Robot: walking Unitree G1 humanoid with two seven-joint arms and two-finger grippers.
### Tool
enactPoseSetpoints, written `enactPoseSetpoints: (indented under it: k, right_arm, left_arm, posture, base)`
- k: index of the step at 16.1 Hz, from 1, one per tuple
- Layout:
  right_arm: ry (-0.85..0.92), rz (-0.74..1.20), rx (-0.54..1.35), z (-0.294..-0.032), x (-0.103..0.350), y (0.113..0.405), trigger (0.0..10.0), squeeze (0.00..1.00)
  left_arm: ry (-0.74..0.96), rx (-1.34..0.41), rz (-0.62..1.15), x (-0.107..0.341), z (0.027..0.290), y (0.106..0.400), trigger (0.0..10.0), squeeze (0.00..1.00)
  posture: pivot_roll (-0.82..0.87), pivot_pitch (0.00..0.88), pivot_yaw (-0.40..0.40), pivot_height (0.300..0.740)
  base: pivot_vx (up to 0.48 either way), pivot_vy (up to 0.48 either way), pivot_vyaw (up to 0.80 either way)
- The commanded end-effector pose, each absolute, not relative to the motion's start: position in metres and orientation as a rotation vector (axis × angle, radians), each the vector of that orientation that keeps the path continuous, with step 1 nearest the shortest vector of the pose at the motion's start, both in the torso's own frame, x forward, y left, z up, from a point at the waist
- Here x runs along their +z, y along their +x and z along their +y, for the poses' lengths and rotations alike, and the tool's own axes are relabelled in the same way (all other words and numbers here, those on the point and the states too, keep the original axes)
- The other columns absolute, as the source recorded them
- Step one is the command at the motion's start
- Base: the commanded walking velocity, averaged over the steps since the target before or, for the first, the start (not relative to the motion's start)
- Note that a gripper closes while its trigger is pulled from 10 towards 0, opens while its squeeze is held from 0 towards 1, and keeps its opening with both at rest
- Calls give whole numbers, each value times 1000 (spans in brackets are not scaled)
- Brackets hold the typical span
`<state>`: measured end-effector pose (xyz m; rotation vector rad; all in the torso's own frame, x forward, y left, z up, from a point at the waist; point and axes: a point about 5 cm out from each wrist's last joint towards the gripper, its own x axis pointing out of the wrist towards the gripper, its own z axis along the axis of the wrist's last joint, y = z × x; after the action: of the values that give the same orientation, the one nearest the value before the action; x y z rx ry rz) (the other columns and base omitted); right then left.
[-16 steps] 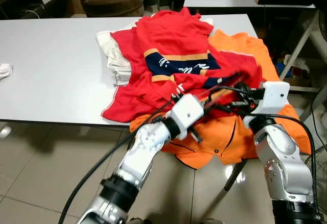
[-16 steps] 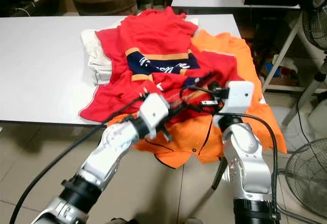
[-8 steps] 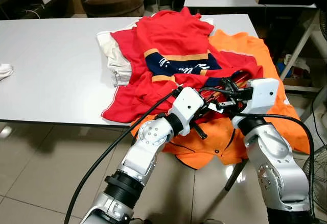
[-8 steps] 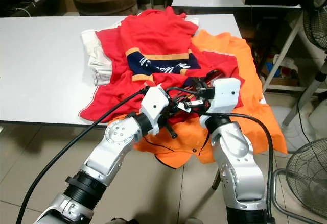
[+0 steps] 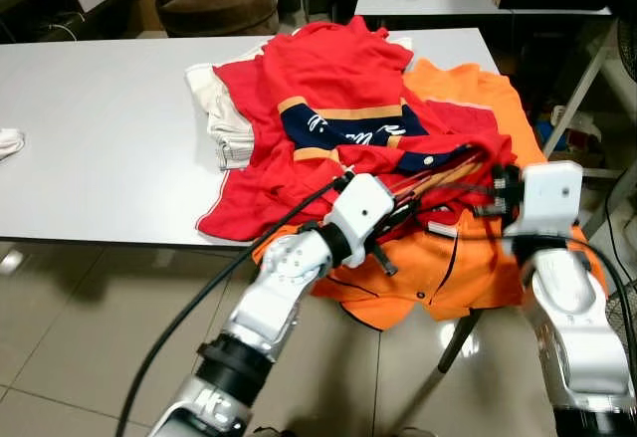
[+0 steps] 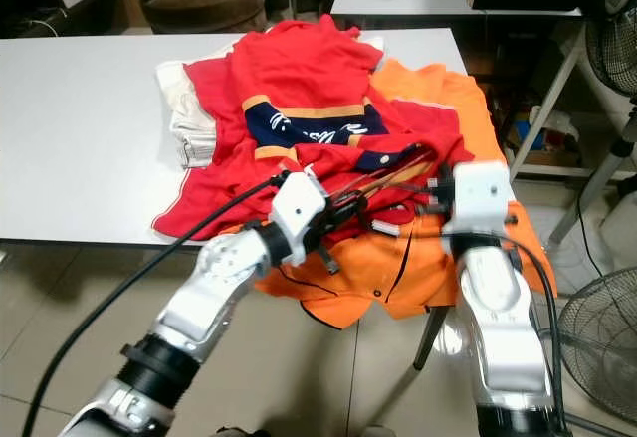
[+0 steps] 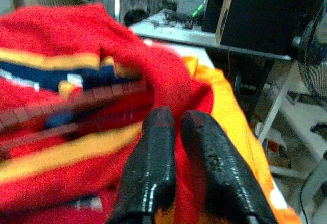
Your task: Hang hanger
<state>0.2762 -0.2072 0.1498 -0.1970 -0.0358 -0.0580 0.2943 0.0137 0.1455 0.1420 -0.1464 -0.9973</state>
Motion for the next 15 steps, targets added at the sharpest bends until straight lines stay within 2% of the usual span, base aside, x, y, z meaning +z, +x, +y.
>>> enactPoseSetpoints:
  k: [1,5,15]
  right_arm:
    - [-201,-38,-37,-206,147,276,10000,1000]
    - [-222,-54,-28,-203,145,281,10000,1000]
    - [-204,-91,-29,-199,150,299,10000,1000]
  left_arm:
    - [109,-1042,-142,146,17,289,10000,0]
    - [117,-1071,-188,157,19,287,10000,0]
    - [112,-1094,-163,154,16,279,10000,0]
  posture:
    - [-295,36,108,740]
    - [-287,39,106,740]
    - [-281,44,104,740]
  base:
    - [0,0,0]
    - [0,0,0]
    - [0,0,0]
